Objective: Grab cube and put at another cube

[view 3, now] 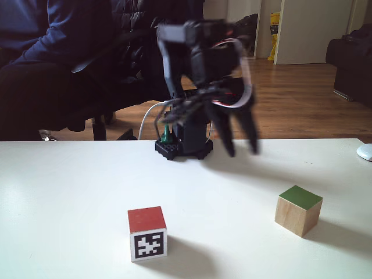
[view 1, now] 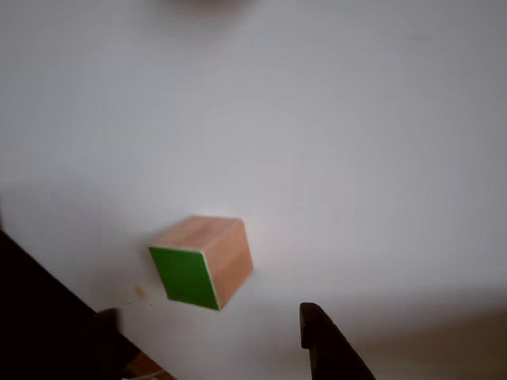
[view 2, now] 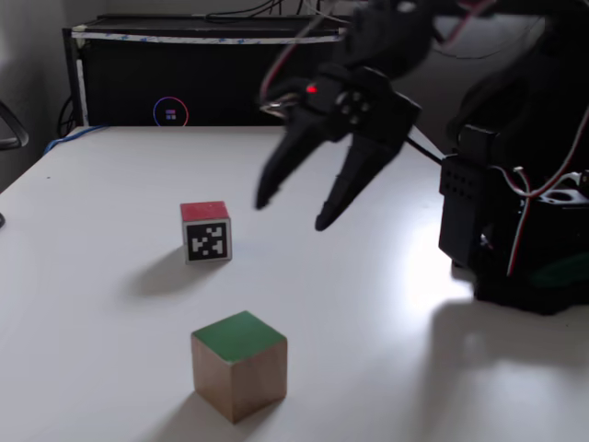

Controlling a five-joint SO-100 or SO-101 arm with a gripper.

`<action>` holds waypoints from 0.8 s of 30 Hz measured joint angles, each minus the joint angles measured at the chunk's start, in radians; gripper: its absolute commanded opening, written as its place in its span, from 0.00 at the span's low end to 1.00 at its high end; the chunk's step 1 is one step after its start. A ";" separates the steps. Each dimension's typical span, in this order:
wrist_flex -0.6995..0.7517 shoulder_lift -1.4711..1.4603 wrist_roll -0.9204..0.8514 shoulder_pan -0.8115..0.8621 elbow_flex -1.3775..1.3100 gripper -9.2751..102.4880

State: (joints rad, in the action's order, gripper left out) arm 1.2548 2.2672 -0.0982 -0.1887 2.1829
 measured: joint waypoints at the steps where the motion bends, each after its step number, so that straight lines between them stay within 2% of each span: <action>1: 0.017 -0.055 0.000 -0.006 -0.054 0.47; 6: 0.094 -0.295 0.017 -0.067 -0.281 0.50; 10: 0.117 -0.383 0.018 -0.092 -0.364 0.52; 24: 0.081 -0.726 0.020 -0.163 -0.517 0.53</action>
State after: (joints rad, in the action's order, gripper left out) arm 1.3361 1.5417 -0.0782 -0.3513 1.6659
